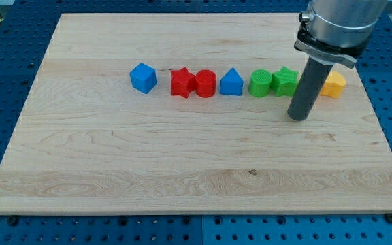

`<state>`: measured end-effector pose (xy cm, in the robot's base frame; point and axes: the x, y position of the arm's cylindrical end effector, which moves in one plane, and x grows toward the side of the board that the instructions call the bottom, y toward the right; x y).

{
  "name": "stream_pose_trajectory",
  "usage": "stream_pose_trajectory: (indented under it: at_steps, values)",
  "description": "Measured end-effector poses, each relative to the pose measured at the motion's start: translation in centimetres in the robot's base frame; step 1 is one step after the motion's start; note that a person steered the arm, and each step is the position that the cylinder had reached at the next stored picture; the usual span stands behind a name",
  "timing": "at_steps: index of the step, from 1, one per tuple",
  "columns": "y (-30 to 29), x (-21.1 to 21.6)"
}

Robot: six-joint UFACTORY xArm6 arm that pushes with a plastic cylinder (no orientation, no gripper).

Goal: Push green circle into the red star

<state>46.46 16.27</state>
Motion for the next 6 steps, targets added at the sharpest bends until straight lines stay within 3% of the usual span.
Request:
stream_pose_trajectory:
  at_steps: [2,6]
  values:
    - [-0.7,-1.2]
    - [-8.3,-12.7]
